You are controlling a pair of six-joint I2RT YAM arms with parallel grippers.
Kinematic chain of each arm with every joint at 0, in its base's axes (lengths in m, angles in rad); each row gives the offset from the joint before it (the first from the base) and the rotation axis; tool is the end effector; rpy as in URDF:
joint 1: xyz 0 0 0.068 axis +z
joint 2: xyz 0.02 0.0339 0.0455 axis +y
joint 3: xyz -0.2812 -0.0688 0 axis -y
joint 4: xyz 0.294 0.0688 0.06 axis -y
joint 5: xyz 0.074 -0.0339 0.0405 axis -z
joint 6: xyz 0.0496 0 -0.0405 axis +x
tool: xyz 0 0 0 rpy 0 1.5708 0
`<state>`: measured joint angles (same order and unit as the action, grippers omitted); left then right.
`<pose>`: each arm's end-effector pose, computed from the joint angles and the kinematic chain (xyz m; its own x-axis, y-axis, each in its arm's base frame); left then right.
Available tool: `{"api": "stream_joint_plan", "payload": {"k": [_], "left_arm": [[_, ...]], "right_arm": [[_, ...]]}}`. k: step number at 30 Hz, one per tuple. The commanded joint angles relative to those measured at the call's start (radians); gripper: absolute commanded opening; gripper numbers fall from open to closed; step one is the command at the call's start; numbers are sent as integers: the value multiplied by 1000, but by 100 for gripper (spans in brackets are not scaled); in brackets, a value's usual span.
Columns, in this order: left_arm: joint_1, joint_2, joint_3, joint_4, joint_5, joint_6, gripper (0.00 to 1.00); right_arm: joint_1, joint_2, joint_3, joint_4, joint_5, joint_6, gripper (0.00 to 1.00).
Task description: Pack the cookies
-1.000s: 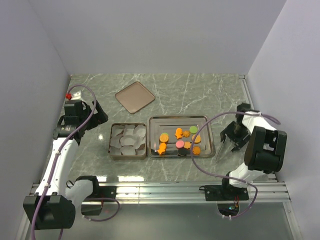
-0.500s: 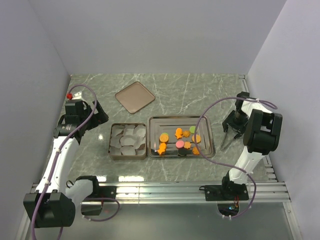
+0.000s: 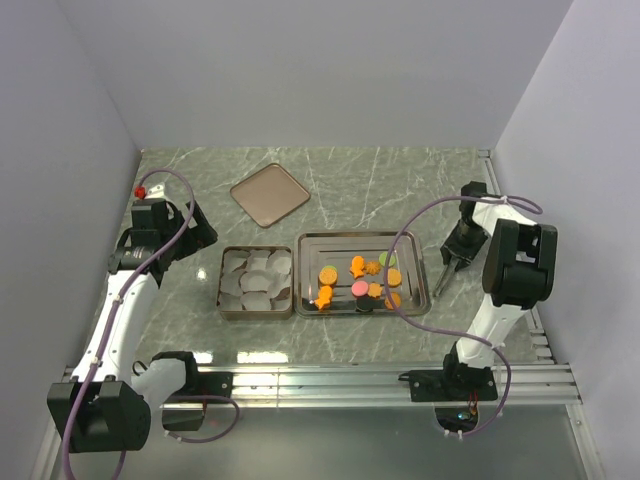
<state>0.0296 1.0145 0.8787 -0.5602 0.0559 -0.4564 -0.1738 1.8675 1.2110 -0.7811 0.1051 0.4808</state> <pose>0.2657 0.0051 0.2927 -0.5811 -0.4574 -0.6731 -0.2705 0.8886 -0.3704 0.3814 -0.0722 0.1283 -0.7797 0.6039 -0.1658 0.6161 0.7870 -0.0308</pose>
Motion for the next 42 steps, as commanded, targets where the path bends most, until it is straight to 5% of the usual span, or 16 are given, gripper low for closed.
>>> {"api": "stream_joint_plan", "payload": {"k": [1, 14, 33, 42], "left_arm": [[-2, 1, 0, 26, 1, 12, 99], [-2, 1, -1, 33, 15, 13, 99], [-2, -7, -1, 34, 25, 18, 99], [-2, -19, -6, 39, 32, 18, 99]], "right_arm": [[28, 18, -28, -7, 4, 15, 42], [233, -191, 357, -323, 128, 25, 43], [586, -544, 225, -428, -212, 74, 53], [838, -475, 229, -414, -228, 125, 62]]}}
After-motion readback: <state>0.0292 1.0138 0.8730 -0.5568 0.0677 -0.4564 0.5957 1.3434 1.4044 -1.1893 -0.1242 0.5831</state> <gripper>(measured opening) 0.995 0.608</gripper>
